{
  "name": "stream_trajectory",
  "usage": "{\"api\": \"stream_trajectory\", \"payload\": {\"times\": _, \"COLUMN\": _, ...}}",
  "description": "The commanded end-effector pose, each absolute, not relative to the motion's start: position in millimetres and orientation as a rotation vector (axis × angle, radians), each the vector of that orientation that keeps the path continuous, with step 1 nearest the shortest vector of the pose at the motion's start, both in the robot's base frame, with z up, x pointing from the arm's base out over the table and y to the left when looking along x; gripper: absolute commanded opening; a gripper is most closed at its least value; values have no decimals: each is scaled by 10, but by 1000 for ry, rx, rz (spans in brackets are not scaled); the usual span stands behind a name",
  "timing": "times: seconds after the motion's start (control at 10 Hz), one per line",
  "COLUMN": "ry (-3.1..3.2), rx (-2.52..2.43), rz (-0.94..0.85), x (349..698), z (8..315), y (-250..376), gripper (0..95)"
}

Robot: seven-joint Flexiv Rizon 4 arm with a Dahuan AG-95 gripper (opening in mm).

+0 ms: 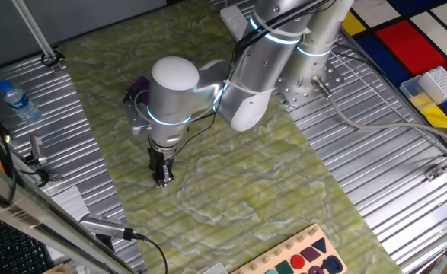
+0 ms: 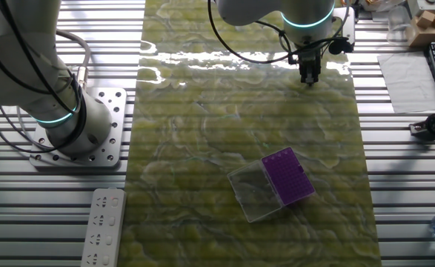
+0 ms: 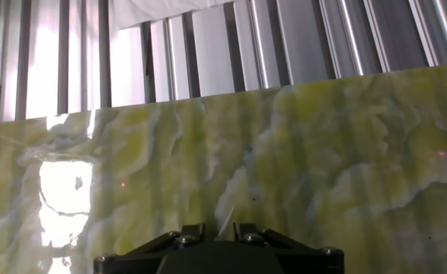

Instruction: Insert a small pipette tip into the holder for small pipette tips

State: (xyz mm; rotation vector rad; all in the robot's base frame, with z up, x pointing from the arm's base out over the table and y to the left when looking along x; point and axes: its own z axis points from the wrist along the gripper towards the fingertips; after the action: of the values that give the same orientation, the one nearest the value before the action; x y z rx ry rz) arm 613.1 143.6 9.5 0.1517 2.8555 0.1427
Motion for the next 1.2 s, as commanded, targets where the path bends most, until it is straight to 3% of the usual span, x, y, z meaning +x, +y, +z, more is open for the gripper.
{"api": "stream_trajectory", "payload": {"times": 0.1, "ry": 2855, "rx": 154, "rz": 143, "x": 6129, "z": 90, "y": 1438, "gripper": 190}}
{"api": "stream_trajectory", "payload": {"times": 0.3, "ry": 2855, "rx": 152, "rz": 144, "x": 6127, "z": 90, "y": 1438, "gripper": 190}}
{"api": "stream_trajectory", "payload": {"times": 0.4, "ry": 2854, "rx": 152, "rz": 145, "x": 6127, "z": 90, "y": 1438, "gripper": 0}}
{"api": "stream_trajectory", "payload": {"times": 1.2, "ry": 2862, "rx": 111, "rz": 137, "x": 6126, "z": 93, "y": 1435, "gripper": 0}}
